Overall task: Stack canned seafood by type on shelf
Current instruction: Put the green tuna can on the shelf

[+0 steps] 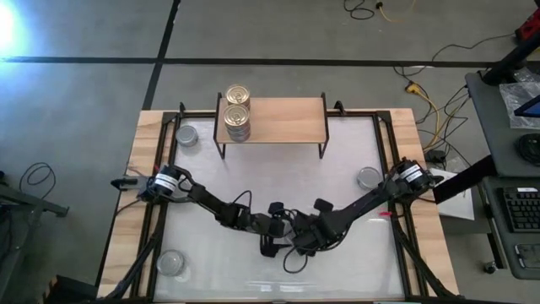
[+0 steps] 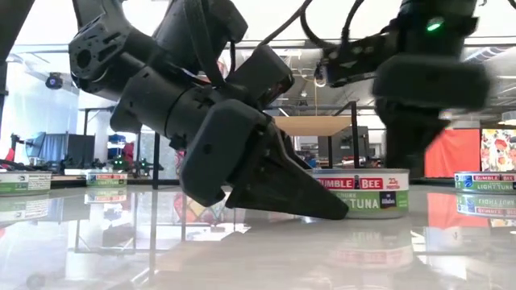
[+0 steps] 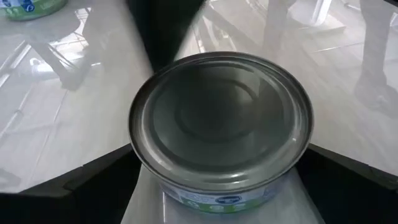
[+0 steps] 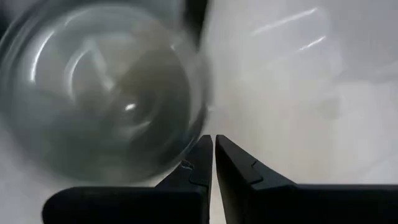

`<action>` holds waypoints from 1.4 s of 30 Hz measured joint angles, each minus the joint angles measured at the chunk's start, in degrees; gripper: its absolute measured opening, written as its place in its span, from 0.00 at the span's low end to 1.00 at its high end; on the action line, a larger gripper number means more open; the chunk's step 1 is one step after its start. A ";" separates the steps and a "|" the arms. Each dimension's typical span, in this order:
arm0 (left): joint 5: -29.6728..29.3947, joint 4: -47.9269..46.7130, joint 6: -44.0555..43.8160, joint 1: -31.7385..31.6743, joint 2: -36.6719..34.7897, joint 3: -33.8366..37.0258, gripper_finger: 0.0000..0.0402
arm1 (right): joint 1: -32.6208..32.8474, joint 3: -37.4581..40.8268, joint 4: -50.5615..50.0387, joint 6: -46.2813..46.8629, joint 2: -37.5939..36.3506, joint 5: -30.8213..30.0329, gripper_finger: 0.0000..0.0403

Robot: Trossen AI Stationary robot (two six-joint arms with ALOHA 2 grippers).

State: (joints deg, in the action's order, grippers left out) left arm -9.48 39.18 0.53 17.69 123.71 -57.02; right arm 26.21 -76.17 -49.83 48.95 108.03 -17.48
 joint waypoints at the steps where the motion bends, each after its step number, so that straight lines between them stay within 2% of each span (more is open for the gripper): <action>1: 0.24 0.02 0.22 0.00 0.04 -0.17 0.99 | -0.41 0.01 0.28 -0.41 0.00 -1.24 0.03; 10: 1.67 -0.11 -1.29 0.00 0.13 -0.30 0.99 | -3.14 -0.13 5.18 -5.65 0.00 -1.98 0.03; 15: 1.97 -1.65 -1.93 0.02 0.02 -0.37 0.99 | -2.57 -2.90 -3.18 -4.75 -0.78 0.35 0.03; 20: 4.44 -2.55 -4.44 -0.18 -0.01 -0.39 0.99 | -0.34 -3.94 -9.90 1.74 -1.75 5.38 0.03; 24: 5.05 -2.67 -4.28 -0.22 -0.07 -0.39 0.99 | 1.03 -2.86 -5.46 2.25 -1.36 11.61 0.03; 29: 4.44 -1.67 -3.03 -0.29 -0.07 -0.28 0.99 | 0.48 -1.24 2.38 -1.53 -1.20 9.37 0.03; 42: 5.09 0.31 -3.54 -0.46 0.09 -0.22 0.99 | -2.94 -0.07 4.36 -4.07 -1.18 9.09 0.03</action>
State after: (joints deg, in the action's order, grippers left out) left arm -4.39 39.50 -3.02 17.23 123.80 -57.23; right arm 23.27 -76.24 -45.46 44.88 106.85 -8.40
